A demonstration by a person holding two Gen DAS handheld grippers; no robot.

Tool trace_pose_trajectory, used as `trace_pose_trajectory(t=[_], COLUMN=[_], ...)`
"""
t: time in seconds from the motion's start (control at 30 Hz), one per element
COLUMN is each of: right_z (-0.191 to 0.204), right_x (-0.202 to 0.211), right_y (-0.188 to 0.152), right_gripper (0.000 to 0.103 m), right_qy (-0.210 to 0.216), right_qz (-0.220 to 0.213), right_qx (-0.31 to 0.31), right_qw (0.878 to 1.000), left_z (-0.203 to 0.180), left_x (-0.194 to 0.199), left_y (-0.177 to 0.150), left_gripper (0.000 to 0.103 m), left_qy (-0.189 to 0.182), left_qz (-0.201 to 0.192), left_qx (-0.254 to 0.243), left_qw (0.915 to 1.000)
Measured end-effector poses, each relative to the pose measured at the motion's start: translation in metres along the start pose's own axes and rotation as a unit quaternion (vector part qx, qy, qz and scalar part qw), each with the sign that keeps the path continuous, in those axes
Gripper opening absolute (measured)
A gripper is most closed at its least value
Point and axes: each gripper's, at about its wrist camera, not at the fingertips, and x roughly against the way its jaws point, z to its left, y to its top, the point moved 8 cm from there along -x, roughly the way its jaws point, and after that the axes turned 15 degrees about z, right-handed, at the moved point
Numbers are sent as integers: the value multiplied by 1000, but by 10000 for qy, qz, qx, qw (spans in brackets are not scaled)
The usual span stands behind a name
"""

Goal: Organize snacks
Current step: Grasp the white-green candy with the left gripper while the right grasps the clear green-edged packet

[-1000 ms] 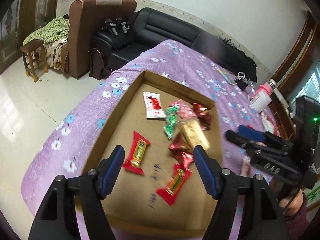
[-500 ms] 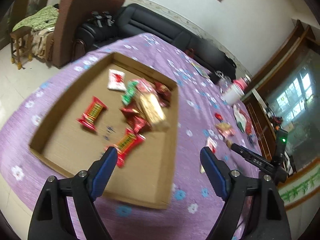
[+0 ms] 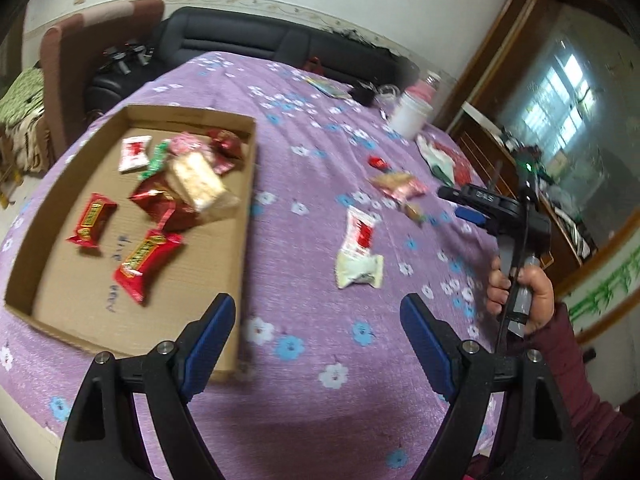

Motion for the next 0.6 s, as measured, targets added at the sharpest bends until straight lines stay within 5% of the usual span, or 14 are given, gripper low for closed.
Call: trace_pose_trajectory(t=[0.23, 0.3, 0.4, 0.6], right_z=[37, 40, 38, 34], right_x=[-39, -44, -44, -40], right_y=[-3, -4, -7, -15], right_gripper=[65, 48, 39, 39], right_qy=[-478, -480, -352, -228], right_qz=[308, 318, 305, 356], right_qx=[1104, 1207, 1212, 1178], right_qw=[9923, 9910, 9915, 9921], left_z=[-22, -28, -38, -61], left_x=[-21, -24, -32, -73], left_y=[1, 1, 1, 20], left_gripper=[84, 84, 84, 84], left_qy=[170, 248, 361, 587], left_qz=[262, 302, 364, 486], left_qx=[-250, -335, -527, -921], left_qw=[9992, 9987, 9973, 9928])
